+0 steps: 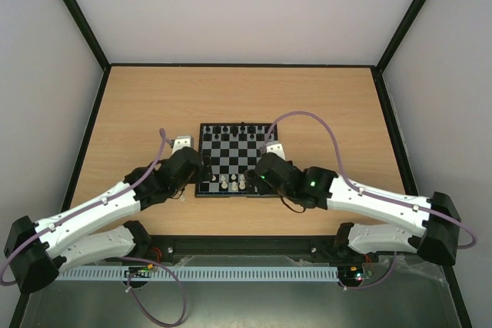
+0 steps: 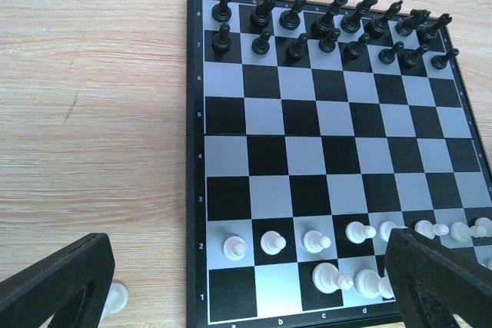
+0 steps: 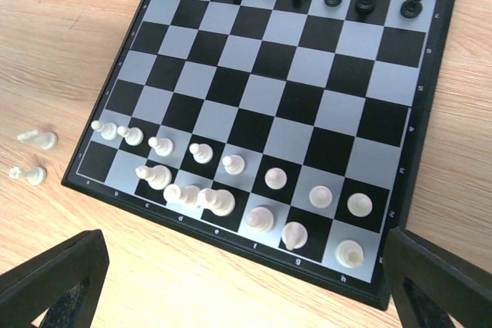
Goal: Set up the chess pieces on the board
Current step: Pick up the chess piece at the center of the board.
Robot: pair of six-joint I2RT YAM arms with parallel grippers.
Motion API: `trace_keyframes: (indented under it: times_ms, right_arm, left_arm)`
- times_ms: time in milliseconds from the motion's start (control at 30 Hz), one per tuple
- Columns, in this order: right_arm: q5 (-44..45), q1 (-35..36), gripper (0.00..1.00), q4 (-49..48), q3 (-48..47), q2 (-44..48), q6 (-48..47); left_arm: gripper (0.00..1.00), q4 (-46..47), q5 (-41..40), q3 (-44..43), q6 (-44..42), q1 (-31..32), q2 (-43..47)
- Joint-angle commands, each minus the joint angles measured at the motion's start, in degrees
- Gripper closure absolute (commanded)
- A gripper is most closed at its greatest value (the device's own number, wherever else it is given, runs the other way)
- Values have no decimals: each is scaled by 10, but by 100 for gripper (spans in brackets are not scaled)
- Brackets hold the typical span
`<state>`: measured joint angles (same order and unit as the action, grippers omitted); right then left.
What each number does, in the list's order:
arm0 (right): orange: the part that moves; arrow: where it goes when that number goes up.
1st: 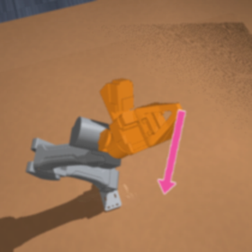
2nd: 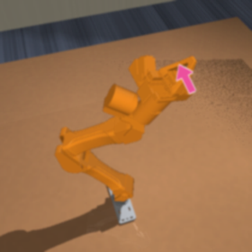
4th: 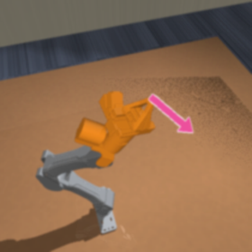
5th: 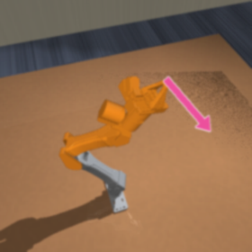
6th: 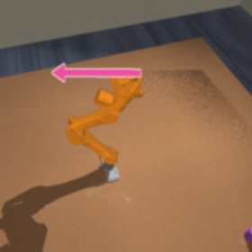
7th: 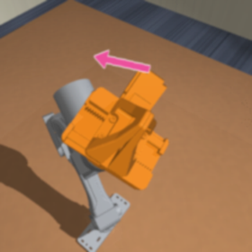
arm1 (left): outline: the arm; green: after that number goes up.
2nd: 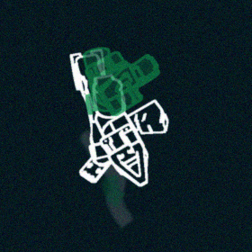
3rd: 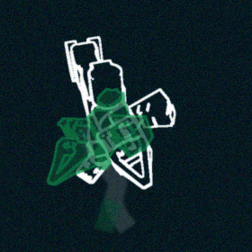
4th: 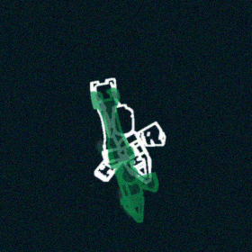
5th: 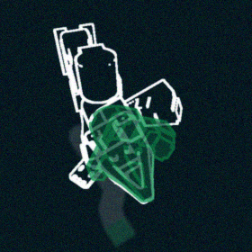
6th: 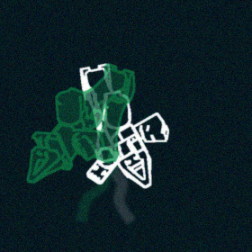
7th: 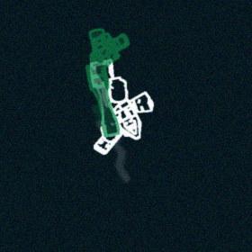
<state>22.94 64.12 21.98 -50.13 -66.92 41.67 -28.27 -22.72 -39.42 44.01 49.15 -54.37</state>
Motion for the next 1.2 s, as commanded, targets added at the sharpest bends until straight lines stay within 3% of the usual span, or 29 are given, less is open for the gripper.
trace_keyframes:
  times_ms: [0,233,500,767,1167]
  right_arm:
    - [30,-2,1,16,34,49,-8]
    - [62,-4,1,10,71,109,-19]
    - [63,-10,1,-5,76,112,-33]
    - [64,-16,1,-10,83,115,-43]
    - [57,-26,1,-22,108,128,-51]
  left_arm:
    - [1,-15,-6,-23,2,-4,-15]
    - [1,-37,-24,-34,26,-4,-22]
    - [1,-106,-16,-24,68,-19,-17]
    - [1,-108,27,-24,90,-25,-56]
    - [1,-79,58,48,143,-25,-54]
